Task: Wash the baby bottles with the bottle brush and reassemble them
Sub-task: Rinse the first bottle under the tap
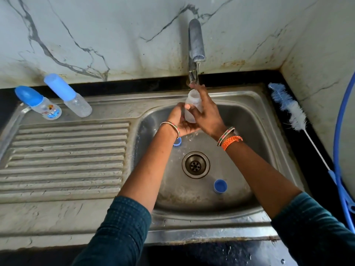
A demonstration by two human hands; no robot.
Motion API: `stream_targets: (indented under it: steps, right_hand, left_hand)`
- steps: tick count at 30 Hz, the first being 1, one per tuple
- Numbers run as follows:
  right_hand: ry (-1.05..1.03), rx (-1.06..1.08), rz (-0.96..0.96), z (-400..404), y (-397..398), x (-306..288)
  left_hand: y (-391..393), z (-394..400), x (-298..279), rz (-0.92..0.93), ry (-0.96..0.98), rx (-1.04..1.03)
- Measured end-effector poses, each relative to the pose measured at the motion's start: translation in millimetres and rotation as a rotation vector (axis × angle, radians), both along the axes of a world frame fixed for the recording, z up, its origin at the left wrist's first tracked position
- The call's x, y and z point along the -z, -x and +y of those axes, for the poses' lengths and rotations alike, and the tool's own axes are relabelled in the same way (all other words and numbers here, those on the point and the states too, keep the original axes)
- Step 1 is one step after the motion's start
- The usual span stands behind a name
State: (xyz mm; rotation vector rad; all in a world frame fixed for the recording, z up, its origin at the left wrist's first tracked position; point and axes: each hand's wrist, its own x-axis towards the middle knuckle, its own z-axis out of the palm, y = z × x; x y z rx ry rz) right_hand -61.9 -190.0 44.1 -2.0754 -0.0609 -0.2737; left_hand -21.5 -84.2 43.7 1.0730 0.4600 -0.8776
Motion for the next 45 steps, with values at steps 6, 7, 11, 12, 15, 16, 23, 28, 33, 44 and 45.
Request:
stream_targets:
  steps: [6,7,11,12,15,16,23,28,33,44,45]
  right_hand:
    - [0.199,-0.022,-0.062,-1,3,7]
    - [0.196,-0.013,-0.06,-1,4,7]
    - [0.139,0.052,-0.061,-2,4,-8]
    - [0.128,0.099,-0.089,-1,4,-11]
    - [0.001,0.295,-0.151,5,-2,-5]
    - [0.029,0.284,-0.071,8,-3,4]
    - [-0.02,0.37,0.078,16,-7,34]
    - [0.053,0.362,0.09,19,-14,37]
    - [-0.357,0.282,0.388,18,-25,34]
    - [-1.508,0.122,0.76,11,-34,33]
    - [-1.505,0.132,0.777,9,-35,35]
  left_hand:
    - [-3,-7,1,0.002,0.013,-0.104]
    - [-3,-8,0,0.006,0.034,-0.109]
    - [0,-11,3,-0.016,-0.049,-0.059]
    - [0,-9,8,-0.042,-0.127,-0.015]
    - [-7,3,20,-0.102,-0.281,-0.01]
    - [-9,9,24,-0.106,-0.337,-0.06]
    - [-21,41,44,-0.094,-0.455,-0.092]
    - [-17,36,41,-0.087,-0.423,-0.077]
    - [-12,32,39,-0.001,-0.294,-0.089]
    - [-15,22,10,-0.033,-0.042,-0.016]
    - [-15,20,9,-0.033,-0.045,0.005]
